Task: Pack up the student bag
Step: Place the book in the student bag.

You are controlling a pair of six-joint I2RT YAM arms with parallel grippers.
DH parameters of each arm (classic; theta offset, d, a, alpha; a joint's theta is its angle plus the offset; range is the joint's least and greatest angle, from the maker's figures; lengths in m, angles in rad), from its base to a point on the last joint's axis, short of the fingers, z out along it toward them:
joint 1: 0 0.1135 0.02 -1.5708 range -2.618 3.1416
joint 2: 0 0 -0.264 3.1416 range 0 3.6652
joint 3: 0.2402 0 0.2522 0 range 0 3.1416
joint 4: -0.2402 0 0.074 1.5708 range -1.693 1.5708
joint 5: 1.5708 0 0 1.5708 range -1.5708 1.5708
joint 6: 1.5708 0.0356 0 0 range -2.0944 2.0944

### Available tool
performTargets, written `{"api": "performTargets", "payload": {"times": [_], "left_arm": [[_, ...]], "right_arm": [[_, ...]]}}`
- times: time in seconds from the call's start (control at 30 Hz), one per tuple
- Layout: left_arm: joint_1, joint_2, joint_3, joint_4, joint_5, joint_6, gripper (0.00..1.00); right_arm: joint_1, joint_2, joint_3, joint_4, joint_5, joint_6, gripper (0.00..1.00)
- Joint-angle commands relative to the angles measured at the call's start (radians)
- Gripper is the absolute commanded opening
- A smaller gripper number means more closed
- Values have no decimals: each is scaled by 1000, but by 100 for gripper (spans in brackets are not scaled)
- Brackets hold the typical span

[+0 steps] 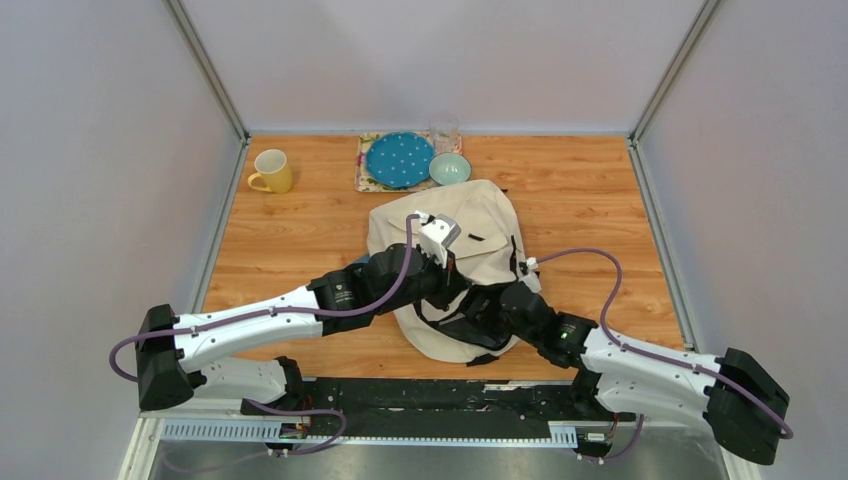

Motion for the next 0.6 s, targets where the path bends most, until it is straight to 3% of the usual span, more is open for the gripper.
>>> {"api": "performTargets", "payload": {"times": [0.0,0.23,0.47,0.57], "left_arm": [[-6,-5,27,71,26,-1,0],[-6,8,33,71,40,-8,0],[-6,2,35,70,37,-10,0],[-6,1,36,68,39,-10,0]], "right_arm": [[-2,-78,-37,-21,-11,-32,61],[-4,-98,-75,-29,4,-21,45],[-2,-75,-75,-11,-15,-37,16],[-4,-57,-60,5,4,-49,10]]}}
